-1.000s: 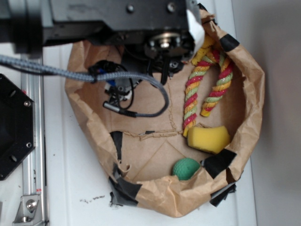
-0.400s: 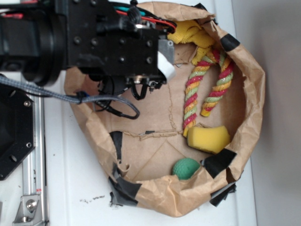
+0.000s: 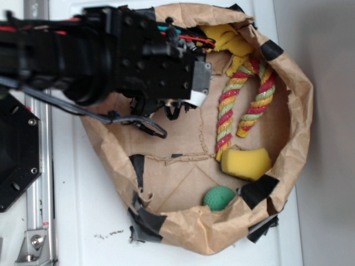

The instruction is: Grab the wood chip.

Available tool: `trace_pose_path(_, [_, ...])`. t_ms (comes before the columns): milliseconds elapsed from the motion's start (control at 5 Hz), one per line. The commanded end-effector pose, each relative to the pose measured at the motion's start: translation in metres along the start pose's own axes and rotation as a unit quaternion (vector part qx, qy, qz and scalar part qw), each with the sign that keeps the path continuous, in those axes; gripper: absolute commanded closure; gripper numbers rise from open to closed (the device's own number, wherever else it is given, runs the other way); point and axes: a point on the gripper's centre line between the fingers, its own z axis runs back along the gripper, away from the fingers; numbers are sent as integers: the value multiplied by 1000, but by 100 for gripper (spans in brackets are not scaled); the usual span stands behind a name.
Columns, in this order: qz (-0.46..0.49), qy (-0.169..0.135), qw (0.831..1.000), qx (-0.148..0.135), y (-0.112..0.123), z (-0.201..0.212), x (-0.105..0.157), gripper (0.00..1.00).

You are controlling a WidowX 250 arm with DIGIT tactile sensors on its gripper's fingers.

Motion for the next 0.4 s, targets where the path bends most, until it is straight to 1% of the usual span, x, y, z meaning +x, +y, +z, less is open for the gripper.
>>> trace_pose_path(0, [6,-17,1000,-14,0,-13,-6,0])
trace_pose_path(200, [29,-33,999,-14,2,-21,-15,0])
